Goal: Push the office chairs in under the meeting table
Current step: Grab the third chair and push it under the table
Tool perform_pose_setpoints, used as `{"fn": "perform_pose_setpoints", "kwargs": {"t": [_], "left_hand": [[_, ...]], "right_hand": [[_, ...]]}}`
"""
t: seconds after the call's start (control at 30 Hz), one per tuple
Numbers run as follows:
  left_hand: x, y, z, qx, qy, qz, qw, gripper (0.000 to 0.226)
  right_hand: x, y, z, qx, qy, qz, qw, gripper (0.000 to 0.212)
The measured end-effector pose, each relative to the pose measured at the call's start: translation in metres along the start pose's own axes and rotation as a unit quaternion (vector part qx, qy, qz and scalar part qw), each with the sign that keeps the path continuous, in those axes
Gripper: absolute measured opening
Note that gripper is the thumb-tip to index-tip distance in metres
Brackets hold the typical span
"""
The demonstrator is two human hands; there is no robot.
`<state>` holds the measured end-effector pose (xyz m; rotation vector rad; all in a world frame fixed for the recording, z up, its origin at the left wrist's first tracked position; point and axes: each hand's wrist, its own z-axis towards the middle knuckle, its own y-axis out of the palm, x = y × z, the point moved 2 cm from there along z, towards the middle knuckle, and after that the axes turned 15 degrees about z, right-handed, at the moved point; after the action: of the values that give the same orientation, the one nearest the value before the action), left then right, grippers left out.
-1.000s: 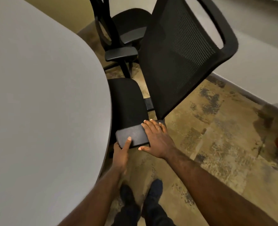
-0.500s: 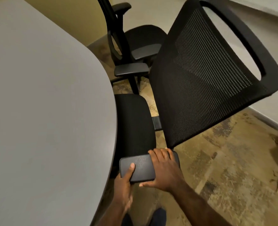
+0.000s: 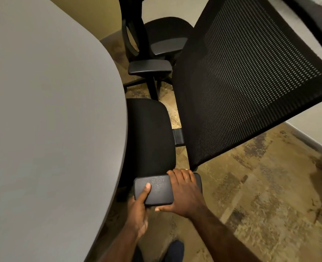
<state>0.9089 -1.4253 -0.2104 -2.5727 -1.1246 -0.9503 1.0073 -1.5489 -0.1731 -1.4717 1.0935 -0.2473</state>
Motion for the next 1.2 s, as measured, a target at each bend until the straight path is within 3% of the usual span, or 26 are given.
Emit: {"fn": "perform_pose_setpoints", "kwargs": {"t": [0.07,0.2,0.3,0.47,0.57,0.67,0.8,0.93,1.1,1.2], "left_hand": [[-0.006,-0.001,0.007,-0.004,-0.005,-0.002,1.000,0.069],[-0.008,-0.007,0.013,-0.013,-0.001,0.002,1.000,0.052],[-0.004,-0.013,0.012,-0.025,-0.002,0.019,1.000,0.056],[0.006,-0.021,-0.003,-0.001,-0.007,0.103,0.995,0.072],[0.013,-0.025,-0.024,0.013,0.018,0.155,0.988,0.070],[0.019,-0.023,-0.055,0.000,0.071,0.260,0.963,0.085],[0.040,-0.024,-0.104,-0.044,0.171,0.418,0.891,0.086],[0.077,-0.024,-0.140,-0.081,0.296,0.495,0.813,0.092],[0.122,-0.019,-0.164,-0.038,0.429,0.606,0.669,0.090],[0.145,-0.009,-0.181,-0.009,0.459,0.627,0.629,0.086]], "right_hand": [[0.002,0.012,0.002,-0.002,0.012,-0.002,1.000,0.117],[-0.001,0.020,0.001,0.009,0.013,-0.015,1.000,0.117],[-0.006,0.016,0.000,-0.001,0.014,-0.004,1.000,0.121],[-0.017,0.003,-0.010,-0.046,0.027,0.032,0.998,0.126],[-0.026,-0.012,-0.025,-0.022,0.026,0.049,0.998,0.122],[-0.039,-0.031,-0.041,0.011,0.010,0.057,0.998,0.114],[-0.062,-0.065,-0.066,0.029,-0.014,0.032,0.999,0.109],[-0.078,-0.112,-0.091,0.056,-0.017,0.002,0.998,0.110],[-0.083,-0.167,-0.112,0.115,-0.019,-0.027,0.993,0.113],[-0.079,-0.199,-0.123,0.143,-0.029,-0.044,0.988,0.113]]}}
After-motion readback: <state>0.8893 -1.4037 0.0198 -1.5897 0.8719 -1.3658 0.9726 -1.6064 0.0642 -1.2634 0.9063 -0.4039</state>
